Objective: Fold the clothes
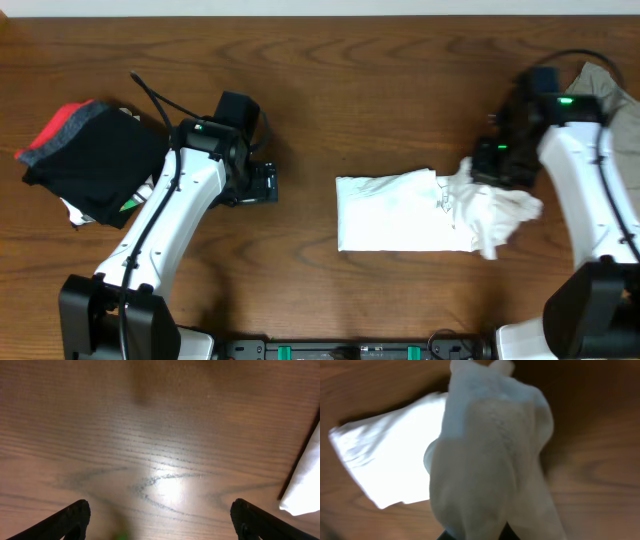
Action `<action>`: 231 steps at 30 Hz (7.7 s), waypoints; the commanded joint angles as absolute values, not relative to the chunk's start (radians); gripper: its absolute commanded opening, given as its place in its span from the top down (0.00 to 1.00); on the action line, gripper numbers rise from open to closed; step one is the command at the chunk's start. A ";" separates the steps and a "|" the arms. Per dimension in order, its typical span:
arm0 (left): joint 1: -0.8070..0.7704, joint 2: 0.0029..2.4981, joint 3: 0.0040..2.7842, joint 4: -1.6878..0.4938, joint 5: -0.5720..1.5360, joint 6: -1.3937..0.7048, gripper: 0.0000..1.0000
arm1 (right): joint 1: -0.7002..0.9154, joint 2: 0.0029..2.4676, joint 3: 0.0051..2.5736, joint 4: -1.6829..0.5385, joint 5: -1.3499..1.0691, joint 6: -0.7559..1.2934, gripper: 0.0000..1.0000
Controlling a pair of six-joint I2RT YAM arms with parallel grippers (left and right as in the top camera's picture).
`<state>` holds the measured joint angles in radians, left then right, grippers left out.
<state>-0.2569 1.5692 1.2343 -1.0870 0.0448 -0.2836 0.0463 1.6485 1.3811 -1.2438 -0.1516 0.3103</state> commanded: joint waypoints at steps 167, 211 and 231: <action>-0.547 1.839 1.178 -0.906 0.235 0.058 0.36 | 0.431 1.576 0.763 -0.405 0.071 0.505 0.54; -0.294 1.851 1.178 -0.467 0.831 0.255 0.02 | 0.361 1.176 0.818 -0.756 0.049 0.336 0.38; -0.294 1.990 1.178 -0.233 0.823 0.202 0.02 | 0.361 1.178 0.816 -0.764 0.033 0.371 0.38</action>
<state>-0.2962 1.9495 1.1835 -0.2565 0.8131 0.2306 0.3695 1.1805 0.8040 -0.7624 0.0341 0.3515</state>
